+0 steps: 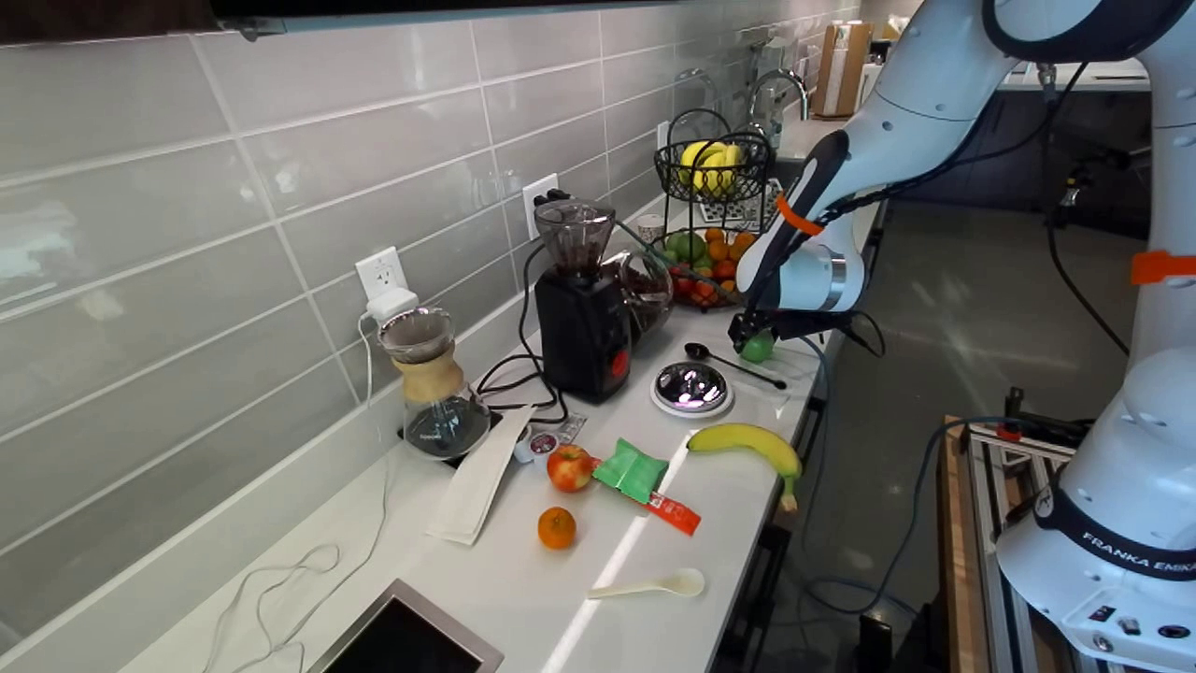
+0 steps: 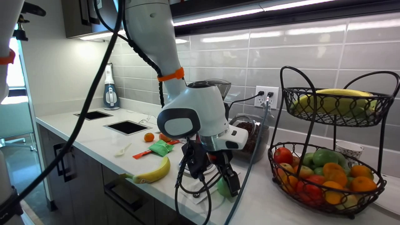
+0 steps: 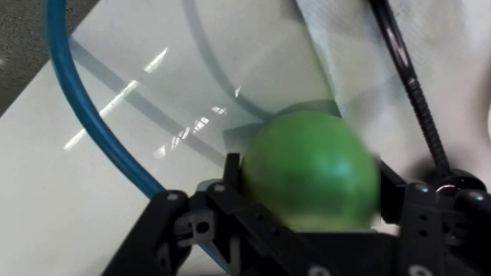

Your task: Put the apple on the bottom rack

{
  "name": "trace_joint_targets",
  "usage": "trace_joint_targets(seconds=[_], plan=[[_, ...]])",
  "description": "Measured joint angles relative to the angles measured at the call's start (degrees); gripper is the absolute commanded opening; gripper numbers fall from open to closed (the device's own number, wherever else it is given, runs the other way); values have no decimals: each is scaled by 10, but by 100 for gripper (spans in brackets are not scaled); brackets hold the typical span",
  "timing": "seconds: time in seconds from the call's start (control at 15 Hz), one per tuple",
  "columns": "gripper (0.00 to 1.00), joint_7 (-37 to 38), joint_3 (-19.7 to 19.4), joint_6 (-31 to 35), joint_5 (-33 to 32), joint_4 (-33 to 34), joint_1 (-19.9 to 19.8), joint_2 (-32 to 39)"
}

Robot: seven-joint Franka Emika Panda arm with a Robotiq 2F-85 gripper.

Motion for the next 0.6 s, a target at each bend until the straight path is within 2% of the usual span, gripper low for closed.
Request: trace_joint_targets(seconds=[0.4, 0.6], plan=[[53, 6, 14, 0, 2, 1, -30, -23], [53, 11, 17, -32, 3, -5, -42, -50]])
